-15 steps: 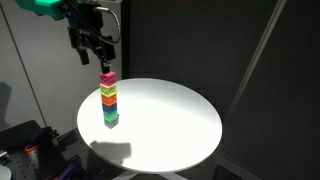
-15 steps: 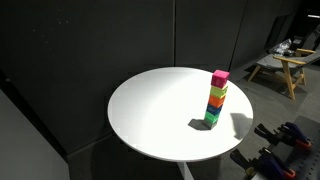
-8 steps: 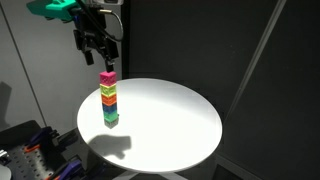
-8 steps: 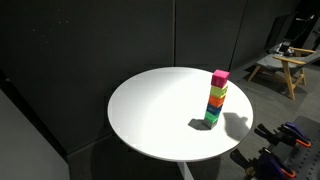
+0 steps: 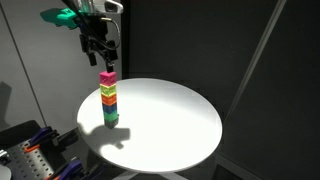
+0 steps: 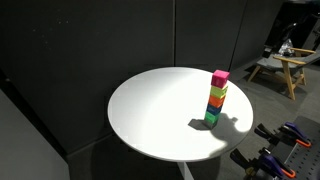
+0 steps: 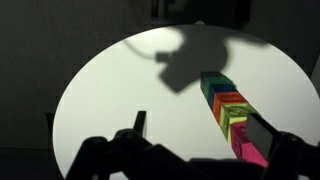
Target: Put the pink block on the table
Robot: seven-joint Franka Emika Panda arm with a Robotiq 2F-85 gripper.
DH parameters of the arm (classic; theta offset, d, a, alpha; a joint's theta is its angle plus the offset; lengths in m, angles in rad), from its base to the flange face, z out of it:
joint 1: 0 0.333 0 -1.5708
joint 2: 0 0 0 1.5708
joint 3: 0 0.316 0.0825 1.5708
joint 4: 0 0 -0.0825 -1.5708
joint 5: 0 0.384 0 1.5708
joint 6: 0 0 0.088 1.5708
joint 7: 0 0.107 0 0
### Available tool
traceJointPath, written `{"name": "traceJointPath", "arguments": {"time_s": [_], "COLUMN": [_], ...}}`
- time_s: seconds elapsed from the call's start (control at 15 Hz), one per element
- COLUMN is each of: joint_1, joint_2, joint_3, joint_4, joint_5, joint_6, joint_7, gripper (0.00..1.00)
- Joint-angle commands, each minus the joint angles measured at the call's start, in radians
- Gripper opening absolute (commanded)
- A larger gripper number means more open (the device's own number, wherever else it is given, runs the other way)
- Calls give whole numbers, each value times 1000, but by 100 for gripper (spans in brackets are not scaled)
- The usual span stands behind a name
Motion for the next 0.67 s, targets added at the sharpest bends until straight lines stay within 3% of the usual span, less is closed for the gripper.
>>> {"name": "traceJointPath", "arguments": {"time_s": [0.0, 0.6], "joint_1": [15, 45], "joint_2": [54, 184], "joint_3": [43, 138], "joint_4": [33, 85], "joint_5": [41, 79], "joint_6": [34, 115], "joint_7": [89, 245], "gripper": [100, 100]}}
